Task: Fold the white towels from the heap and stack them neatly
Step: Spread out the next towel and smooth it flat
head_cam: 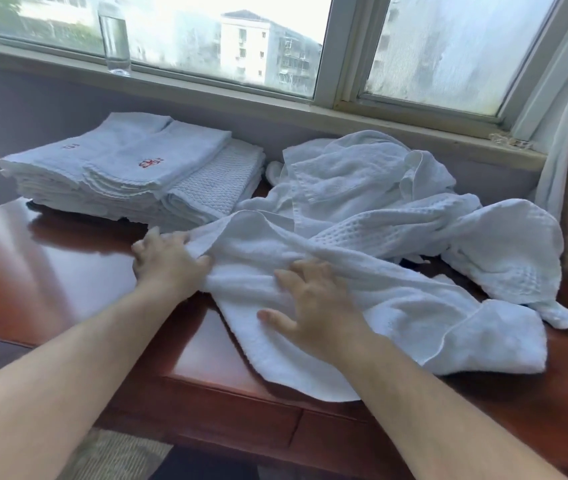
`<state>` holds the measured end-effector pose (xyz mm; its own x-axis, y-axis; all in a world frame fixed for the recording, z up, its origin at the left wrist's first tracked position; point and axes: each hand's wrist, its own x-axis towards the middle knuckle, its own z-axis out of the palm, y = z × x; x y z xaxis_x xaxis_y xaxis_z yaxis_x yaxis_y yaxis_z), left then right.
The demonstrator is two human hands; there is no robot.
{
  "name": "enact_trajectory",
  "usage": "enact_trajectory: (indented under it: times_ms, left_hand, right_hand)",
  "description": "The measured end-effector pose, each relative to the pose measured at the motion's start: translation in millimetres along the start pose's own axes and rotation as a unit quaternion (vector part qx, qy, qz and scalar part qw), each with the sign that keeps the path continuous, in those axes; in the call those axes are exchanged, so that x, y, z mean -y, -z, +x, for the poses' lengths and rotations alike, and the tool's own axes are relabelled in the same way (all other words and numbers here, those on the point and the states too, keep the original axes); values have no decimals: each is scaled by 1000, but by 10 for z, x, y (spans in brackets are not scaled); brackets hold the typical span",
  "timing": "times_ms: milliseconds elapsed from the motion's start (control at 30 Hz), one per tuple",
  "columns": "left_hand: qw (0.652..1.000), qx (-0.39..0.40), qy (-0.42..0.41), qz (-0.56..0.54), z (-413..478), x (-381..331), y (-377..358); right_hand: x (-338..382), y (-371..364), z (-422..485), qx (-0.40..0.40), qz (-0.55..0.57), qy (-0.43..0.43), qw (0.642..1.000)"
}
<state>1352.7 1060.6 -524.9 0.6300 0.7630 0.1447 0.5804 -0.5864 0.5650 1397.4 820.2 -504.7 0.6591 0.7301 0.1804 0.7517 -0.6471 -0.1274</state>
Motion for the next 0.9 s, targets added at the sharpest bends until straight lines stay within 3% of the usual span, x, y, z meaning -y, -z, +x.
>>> enact_trajectory:
  times_ms: [100,167,267,333,400,467,533,567,633,700,767,833,900]
  left_hand:
    - [996,-33,-78,15,99,29,85]
    - [989,-35,-119,-77,127,-4,182]
    - [965,6,-94,-245,190,-158,492]
    - [917,157,-77,-358,191,-268,730]
    - [862,289,-101,-405,200,-294,860]
    - [806,324,-124,-479,228,-245,858]
    - [773,326,-122,-530,251,-113,786]
    - [782,335,-125,-510,242,-24,739]
    - [845,361,-148,-367,192,148,632]
    - [891,347,-170,-239,141,246,528]
    - [896,298,-158,-288,110,240,502]
    - [868,271,-128,-396,82,172,584]
    - [869,244,-125,-412,69,134,721]
  right_hand:
    - [122,-119,188,6,-1,-21,1000]
    - [138,-169,251,-5,14,-13,1000]
    - [142,-145,336,-149,60,13,987]
    - [152,-36,470,-174,103,2,979]
    - [166,83,675,-100,143,-25,984]
    - [191,130,829,-37,113,-26,993]
    - [160,144,923,-99,105,-46,988]
    - [141,177,951,-146,135,-78,977]
    - [100,285,1024,-216,200,-146,945]
    - [48,372,1108,-228,220,-199,927]
    - [8,415,1158,-223,208,-225,925]
    - [-17,410,1177,-221,196,-234,926]
    - [-9,399,1181,-227,192,-230,927]
